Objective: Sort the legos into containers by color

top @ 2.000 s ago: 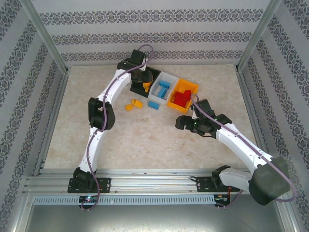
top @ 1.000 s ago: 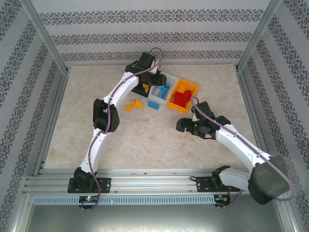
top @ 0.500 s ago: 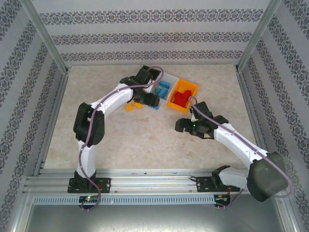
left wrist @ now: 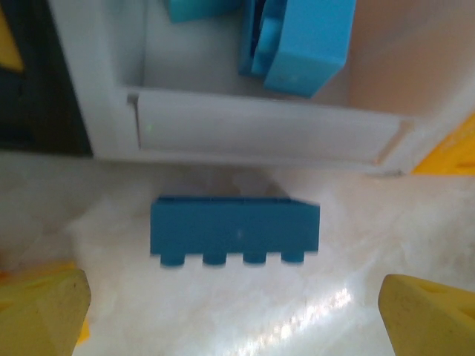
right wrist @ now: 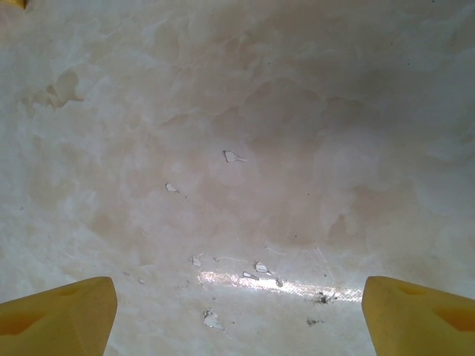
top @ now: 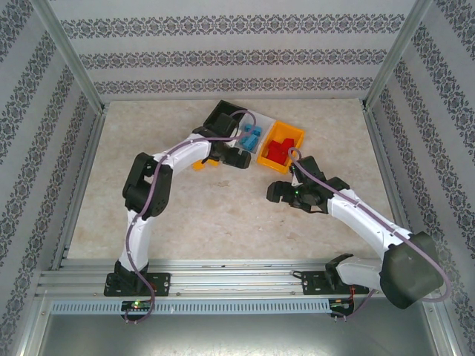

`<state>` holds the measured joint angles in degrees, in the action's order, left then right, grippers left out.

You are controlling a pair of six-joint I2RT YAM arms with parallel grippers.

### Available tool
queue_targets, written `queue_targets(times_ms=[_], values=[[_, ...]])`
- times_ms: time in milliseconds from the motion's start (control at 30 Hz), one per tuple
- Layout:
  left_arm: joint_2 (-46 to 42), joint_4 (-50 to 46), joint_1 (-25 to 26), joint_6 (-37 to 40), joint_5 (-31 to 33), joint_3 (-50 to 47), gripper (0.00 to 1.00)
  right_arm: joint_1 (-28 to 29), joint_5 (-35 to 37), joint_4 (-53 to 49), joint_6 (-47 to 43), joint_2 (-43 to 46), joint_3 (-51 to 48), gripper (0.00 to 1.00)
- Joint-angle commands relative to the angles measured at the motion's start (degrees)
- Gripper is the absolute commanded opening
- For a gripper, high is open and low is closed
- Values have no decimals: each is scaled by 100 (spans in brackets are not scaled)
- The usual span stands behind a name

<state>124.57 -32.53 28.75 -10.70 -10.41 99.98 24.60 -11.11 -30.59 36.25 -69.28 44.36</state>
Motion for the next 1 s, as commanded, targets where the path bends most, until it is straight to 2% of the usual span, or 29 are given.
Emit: queue_targets(times_ms=[0, 233, 600, 700, 833, 967], values=[[226, -115, 126, 266, 280, 450, 100, -40, -14, -131, -25, 105, -52, 86], [593, -221, 244, 298, 349, 751, 97, -131, -46, -80, -65, 17, -24, 86], [842, -189, 258, 290, 583, 676, 78, -147, -83, -57, -80, -77, -6, 86], [952, -245, 260, 275, 584, 785, 67, -148, -54, -89, -76, -52, -6, 87], [874, -262, 257, 228, 558, 734, 58, -155, -40, -105, -85, -33, -6, 87], [630, -373, 254, 166, 601, 592, 56, -166, -55, -68, -81, -58, 19, 87]])
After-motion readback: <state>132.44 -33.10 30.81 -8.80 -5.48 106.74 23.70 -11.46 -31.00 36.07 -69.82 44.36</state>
